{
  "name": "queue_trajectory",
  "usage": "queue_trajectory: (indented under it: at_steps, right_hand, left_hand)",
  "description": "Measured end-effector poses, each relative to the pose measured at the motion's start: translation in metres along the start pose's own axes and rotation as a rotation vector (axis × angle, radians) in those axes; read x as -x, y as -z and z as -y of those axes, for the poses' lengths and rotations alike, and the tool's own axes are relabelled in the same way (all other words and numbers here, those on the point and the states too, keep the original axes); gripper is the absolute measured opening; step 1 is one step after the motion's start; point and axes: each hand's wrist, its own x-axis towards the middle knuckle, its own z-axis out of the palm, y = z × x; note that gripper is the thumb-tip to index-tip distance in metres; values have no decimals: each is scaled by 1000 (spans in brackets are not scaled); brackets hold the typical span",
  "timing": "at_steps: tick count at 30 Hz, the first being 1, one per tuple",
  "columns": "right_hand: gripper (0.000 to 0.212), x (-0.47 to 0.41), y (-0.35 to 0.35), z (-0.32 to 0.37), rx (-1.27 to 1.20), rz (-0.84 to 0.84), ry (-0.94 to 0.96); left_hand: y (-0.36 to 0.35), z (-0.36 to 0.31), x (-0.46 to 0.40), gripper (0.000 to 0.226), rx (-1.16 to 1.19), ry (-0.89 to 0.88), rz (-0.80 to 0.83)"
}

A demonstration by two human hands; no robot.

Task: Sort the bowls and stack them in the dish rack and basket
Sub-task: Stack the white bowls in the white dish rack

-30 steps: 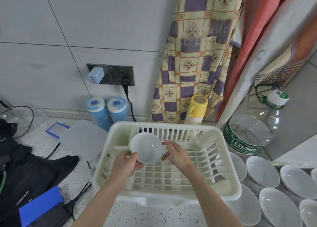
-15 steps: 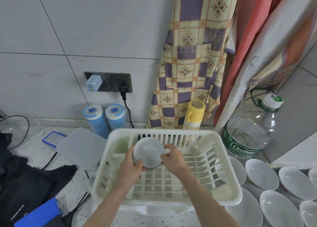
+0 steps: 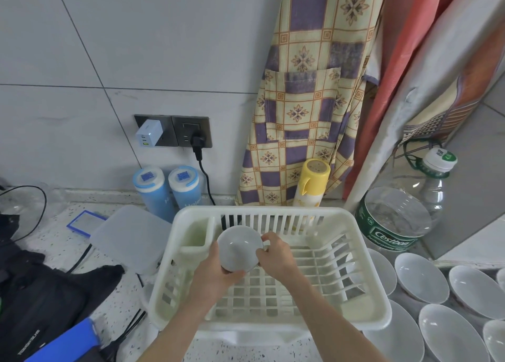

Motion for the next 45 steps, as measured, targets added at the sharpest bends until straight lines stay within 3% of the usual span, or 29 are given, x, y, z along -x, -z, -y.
queue_trajectory:
  at_steps: [15, 22, 26, 32, 39, 45]
  right_hand:
    - [47, -6, -7, -13, -34, 1, -109]
    - [29, 5, -3, -6, -271, 26, -243]
    - [32, 25, 9, 1, -312, 58, -244]
    - [28, 92, 38, -8, -471, -31, -79]
    - [18, 191, 61, -73, -746, -323, -74]
    - [15, 247, 69, -143, -789, -527, -280]
  left_hand:
    - [-4, 3, -3, 75, -151, 48, -41]
    - [-3, -4, -1, 67, -209, 43, -66]
    - [0, -7, 3, 60, -277, -23, -91]
    - [11, -21, 34, 49, -33, -117, -175]
    - [-35, -48, 112, 15, 286, -236, 92]
    - [-103, -37, 168, 15, 333, -59, 401]
